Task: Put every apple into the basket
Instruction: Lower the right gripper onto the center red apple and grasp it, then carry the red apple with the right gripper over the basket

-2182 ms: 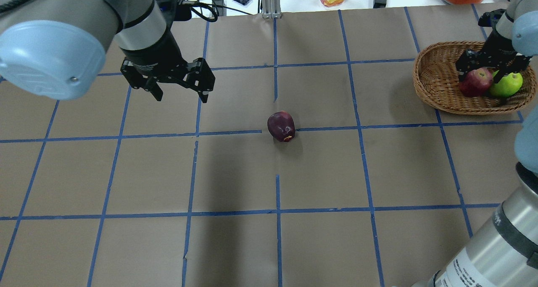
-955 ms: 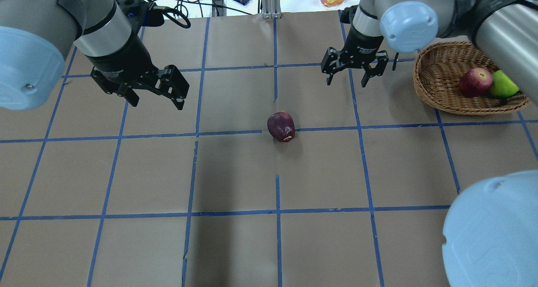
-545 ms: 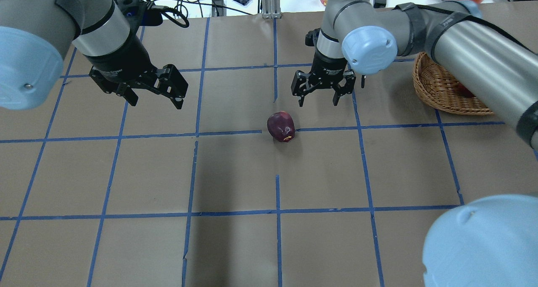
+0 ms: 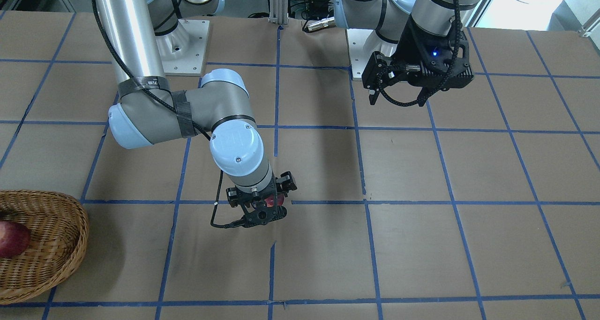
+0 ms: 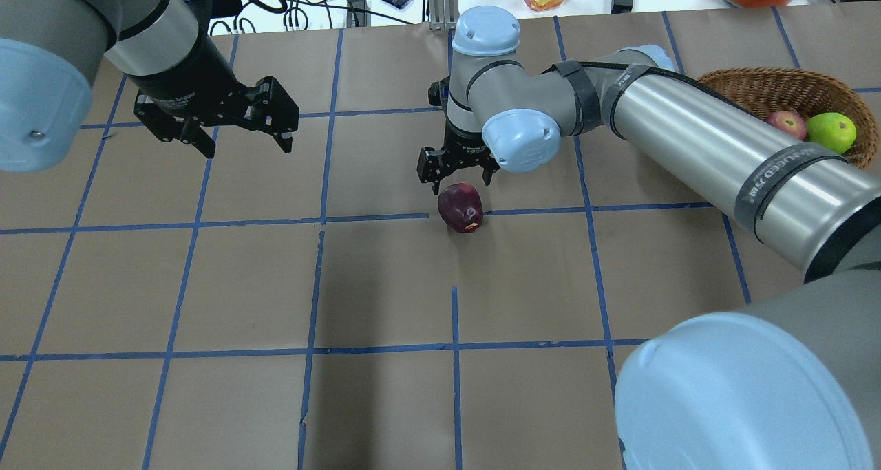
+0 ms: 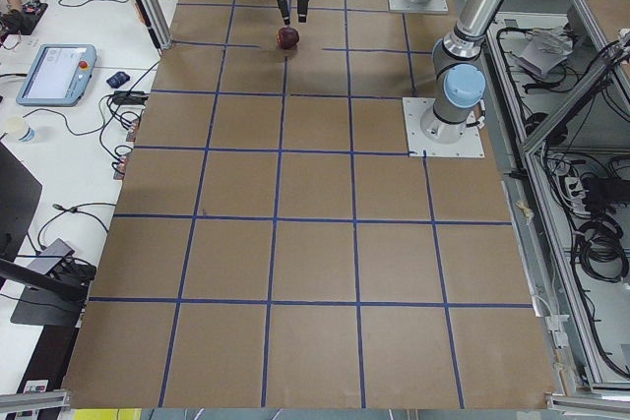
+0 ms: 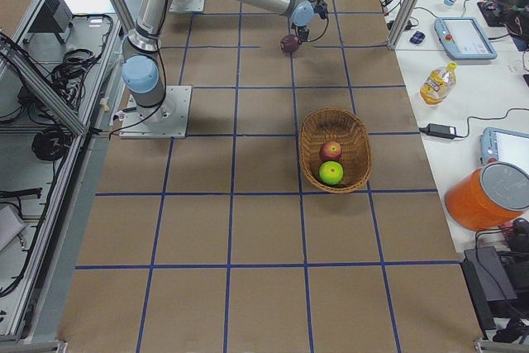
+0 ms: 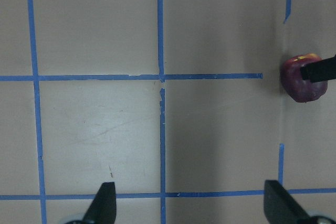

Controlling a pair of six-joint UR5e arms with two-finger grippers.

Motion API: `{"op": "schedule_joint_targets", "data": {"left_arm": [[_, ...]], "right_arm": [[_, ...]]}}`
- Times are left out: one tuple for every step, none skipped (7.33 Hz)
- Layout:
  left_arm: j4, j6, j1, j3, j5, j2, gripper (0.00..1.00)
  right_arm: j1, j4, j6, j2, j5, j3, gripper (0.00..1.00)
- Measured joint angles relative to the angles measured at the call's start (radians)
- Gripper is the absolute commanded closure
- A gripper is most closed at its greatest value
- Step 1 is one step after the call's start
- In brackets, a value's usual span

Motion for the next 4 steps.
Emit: {"op": "schedule_joint_targets", "data": {"left_arm": [[0.0, 0.005, 0.0, 0.0, 0.001, 0.0, 0.0], [0.001, 0.012, 0.0, -0.001, 0.001, 0.001, 0.0], [0.002, 0.015, 0.0, -0.002, 0.001, 0.001, 0.0], [0.002, 0.017, 0.0, -0.003, 0.001, 0.0, 0.0]], "right_arm": [[0.002, -0.006, 0.0, 0.007, -0.002, 0.008, 0.0], [0.002, -0.008, 0.002, 0.01, -0.007, 0.018, 0.0], [0.002, -0.009, 0.006, 0.011, -0.011, 0.026, 0.0], [0.002, -0.009, 0.009, 0.013, -0.012, 0.033, 0.0]]}}
